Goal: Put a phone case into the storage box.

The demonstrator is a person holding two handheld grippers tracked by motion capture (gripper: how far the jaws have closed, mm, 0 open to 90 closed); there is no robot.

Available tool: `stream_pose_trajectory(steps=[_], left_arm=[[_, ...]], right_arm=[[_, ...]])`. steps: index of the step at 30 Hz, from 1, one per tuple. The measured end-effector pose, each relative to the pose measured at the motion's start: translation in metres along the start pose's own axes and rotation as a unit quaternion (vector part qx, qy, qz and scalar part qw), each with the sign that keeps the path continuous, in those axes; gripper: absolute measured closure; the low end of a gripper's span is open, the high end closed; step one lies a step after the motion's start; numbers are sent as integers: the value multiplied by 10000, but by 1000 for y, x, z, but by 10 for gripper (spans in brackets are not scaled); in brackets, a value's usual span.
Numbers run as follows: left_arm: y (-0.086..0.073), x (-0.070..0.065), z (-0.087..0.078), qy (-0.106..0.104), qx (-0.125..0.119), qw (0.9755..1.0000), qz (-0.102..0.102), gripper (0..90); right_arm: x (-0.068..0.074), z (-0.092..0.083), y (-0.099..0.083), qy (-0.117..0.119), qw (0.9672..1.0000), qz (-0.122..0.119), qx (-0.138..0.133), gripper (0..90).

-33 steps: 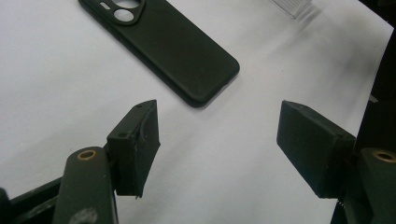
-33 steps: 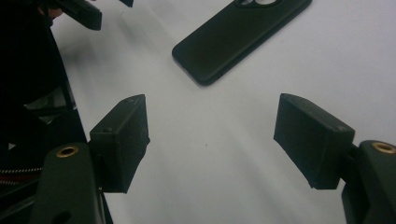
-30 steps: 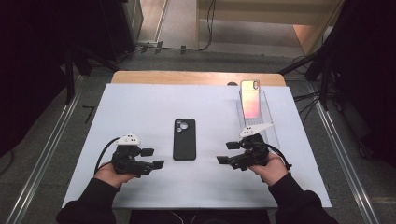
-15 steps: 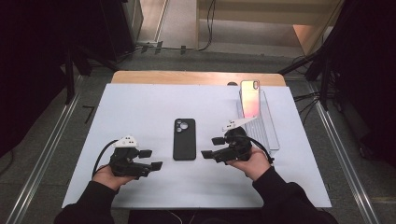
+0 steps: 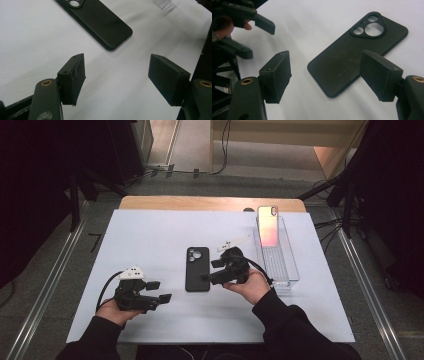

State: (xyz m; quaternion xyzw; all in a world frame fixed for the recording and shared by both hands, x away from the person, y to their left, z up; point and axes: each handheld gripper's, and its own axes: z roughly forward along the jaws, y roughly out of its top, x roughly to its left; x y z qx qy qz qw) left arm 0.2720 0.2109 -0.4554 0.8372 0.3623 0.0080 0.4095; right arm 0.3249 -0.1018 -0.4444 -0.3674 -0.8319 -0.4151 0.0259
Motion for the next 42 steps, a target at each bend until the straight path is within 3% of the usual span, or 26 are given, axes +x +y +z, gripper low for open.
stream_pose_trajectory(steps=[10, 14, 17, 20, 25, 36, 42], left_arm=[[0, 1, 0, -10, 15, 10000, -2, 304], [0, 2, 1, -11, 29, 10000, 2, 304], [0, 2, 1, -12, 25, 10000, 0, 304], [0, 2, 1, -7, 25, 10000, -2, 304], [0, 2, 1, 10, 29, 10000, 10, 304], [-1, 3, 0, 8, 22, 10000, -3, 304], [-1, 3, 0, 3, 13, 10000, 7, 304]], right_arm=[[1, 33, 14, -39, 9999, -40, 144, 260], [4, 44, 17, -68, 9996, -175, 207, 403], [6, 53, 19, 56, 9993, -161, 334, 519], [7, 62, 19, 231, 9989, -187, 376, 702], [7, 79, 19, 407, 9976, -130, 551, 871], [12, 106, 13, 244, 9947, -227, 973, 870], [13, 105, 10, 256, 9941, -257, 1026, 870]])
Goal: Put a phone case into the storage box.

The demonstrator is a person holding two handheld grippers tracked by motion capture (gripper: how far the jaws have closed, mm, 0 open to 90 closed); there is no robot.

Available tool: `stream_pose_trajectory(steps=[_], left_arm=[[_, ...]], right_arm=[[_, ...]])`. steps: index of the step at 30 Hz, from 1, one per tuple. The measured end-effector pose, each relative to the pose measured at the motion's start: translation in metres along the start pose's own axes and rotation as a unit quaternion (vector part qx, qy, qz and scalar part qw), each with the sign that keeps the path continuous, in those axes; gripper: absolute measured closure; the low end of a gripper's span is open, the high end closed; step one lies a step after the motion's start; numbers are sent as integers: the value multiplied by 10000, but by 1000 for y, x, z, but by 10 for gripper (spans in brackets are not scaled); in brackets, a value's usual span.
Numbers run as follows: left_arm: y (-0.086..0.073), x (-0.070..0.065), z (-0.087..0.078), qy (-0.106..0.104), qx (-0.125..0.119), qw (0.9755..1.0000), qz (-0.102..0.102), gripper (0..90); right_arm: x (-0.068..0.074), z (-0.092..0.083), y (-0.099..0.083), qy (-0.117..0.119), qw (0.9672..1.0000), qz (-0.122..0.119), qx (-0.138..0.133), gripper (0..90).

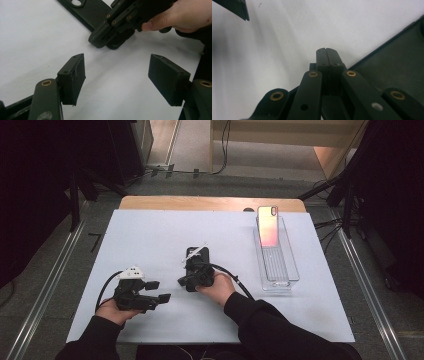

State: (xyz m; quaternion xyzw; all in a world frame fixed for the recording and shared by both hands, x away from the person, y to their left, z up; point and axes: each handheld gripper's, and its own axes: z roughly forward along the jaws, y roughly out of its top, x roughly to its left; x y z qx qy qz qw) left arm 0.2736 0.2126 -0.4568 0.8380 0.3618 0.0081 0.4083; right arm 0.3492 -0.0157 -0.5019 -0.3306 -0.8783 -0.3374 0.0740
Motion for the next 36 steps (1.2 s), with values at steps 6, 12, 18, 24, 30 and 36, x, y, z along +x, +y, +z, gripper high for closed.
stream_pose_trajectory(steps=[6, 12, 18, 24, 30, 36], left_arm=[[1, 0, 1, -31, 8, 10000, 16, 304], [3, -1, 1, -32, 15, 10000, 41, 304], [4, 0, 2, -61, -5, 10000, 50, 304], [5, 1, 3, -79, -5, 10000, 53, 304], [7, 1, 6, -114, -8, 9999, 64, 304], [9, 1, 8, -149, 12, 9999, 84, 304]], right_arm=[[-5, -7, -8, 48, 9999, 131, -24, 871], [-10, -12, -13, 25, 9999, 160, -11, 871], [-16, -20, -19, -65, 9996, 262, -11, 872], [-26, -29, -27, -119, 9991, 402, -24, 871], [-34, -36, -32, -124, 9985, 538, -33, 854], [-25, -54, -29, 75, 9990, 330, -308, 696]])
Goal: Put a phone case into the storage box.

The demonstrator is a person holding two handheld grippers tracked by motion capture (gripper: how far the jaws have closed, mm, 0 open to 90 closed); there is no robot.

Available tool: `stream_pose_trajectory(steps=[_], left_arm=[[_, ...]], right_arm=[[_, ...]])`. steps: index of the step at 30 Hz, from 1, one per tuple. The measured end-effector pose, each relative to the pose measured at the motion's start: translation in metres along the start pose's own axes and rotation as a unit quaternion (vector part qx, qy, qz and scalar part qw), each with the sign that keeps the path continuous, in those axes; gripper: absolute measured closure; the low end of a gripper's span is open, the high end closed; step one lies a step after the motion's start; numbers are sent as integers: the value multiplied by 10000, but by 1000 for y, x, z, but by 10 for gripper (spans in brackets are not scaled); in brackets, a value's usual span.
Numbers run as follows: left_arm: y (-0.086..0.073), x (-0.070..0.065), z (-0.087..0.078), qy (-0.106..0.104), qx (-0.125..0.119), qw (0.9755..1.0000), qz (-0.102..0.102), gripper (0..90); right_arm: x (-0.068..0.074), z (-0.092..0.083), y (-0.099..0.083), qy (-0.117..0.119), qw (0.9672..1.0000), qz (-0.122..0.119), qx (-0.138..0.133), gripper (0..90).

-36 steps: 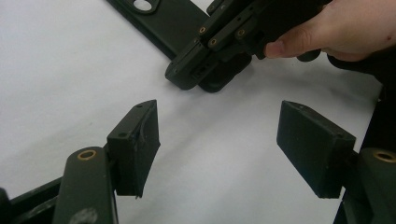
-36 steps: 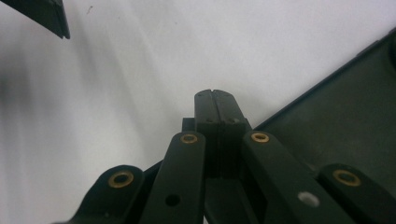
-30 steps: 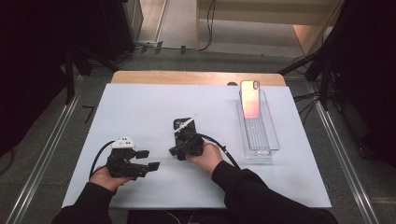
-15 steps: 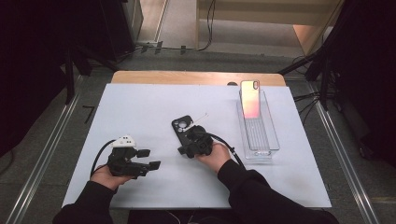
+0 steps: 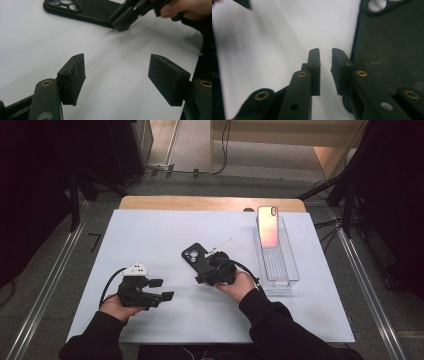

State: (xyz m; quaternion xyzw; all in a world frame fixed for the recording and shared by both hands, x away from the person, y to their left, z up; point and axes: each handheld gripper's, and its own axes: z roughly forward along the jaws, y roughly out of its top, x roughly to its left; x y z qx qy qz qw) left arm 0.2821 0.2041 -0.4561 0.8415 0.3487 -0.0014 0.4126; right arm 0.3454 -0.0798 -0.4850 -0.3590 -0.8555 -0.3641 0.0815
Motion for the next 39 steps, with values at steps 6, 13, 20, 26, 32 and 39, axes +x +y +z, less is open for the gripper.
stream_pose_trajectory(steps=[6, 13, 20, 26, 32, 39], left_arm=[[1, 1, 1, -35, 24, 10000, 23, 304], [1, 0, 2, -33, 24, 10000, 29, 304], [1, -2, 2, -41, 13, 10000, 28, 303], [1, -2, 2, -62, -1, 10000, 27, 304], [1, -2, 2, -89, 21, 10000, 31, 303], [2, -2, 0, -92, -60, 9999, 23, 303]], right_arm=[[6, -31, -1, 324, 9992, -66, -218, 489], [11, -65, -21, 251, 9986, -239, -395, 425], [11, -92, -43, 167, 9979, -242, -571, 351], [7, -113, -60, 254, 9963, -190, -793, 300], [5, -127, -75, 236, 9960, -167, -848, 289], [-1, -141, -97, 186, 9945, -4, -1029, 253]])
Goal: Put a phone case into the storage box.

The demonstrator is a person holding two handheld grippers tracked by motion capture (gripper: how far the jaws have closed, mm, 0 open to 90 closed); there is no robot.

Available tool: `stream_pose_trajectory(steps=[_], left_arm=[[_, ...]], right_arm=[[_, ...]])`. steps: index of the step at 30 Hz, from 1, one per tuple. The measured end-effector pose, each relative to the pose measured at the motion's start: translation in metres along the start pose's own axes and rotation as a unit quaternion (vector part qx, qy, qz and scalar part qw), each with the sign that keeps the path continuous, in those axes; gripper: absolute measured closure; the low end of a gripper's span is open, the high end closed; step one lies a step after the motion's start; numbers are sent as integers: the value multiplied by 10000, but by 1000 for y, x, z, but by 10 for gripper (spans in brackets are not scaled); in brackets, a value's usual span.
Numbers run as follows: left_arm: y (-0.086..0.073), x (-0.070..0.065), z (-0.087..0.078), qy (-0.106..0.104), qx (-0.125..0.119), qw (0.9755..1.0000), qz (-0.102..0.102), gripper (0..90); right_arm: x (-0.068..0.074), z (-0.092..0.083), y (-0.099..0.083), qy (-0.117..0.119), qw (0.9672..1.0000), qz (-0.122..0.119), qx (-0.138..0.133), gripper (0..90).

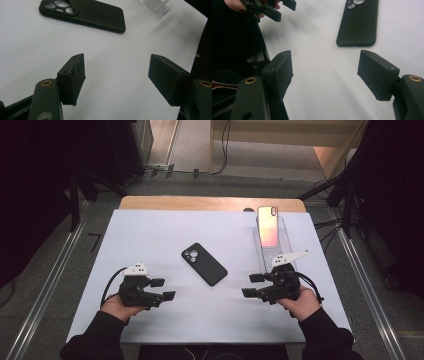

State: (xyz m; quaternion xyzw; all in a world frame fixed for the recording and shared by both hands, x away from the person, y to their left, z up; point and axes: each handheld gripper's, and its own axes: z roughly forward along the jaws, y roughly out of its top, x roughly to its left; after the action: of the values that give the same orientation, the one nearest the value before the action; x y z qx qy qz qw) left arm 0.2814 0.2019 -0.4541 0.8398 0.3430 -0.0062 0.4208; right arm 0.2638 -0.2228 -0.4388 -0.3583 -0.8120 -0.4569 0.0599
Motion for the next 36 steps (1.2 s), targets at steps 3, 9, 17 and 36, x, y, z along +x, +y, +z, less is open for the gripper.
stream_pose_trajectory(steps=[3, 9, 17, 36], left_arm=[[0, -1, 0, -47, -13, 10000, 18, 302], [1, -2, 0, -37, 2, 10000, 16, 290], [1, -2, 0, -43, -14, 10000, 2, 290], [1, -2, -1, -29, -41, 10000, -17, 289]], right_arm=[[-3, -8, -8, 27, 10000, 46, 4, 213], [-3, -18, -18, -49, 9999, -132, 22, 172], [-4, -20, -25, -149, 9994, -249, 195, 171], [1, 24, 32, -200, 9996, -199, 57, 171]])
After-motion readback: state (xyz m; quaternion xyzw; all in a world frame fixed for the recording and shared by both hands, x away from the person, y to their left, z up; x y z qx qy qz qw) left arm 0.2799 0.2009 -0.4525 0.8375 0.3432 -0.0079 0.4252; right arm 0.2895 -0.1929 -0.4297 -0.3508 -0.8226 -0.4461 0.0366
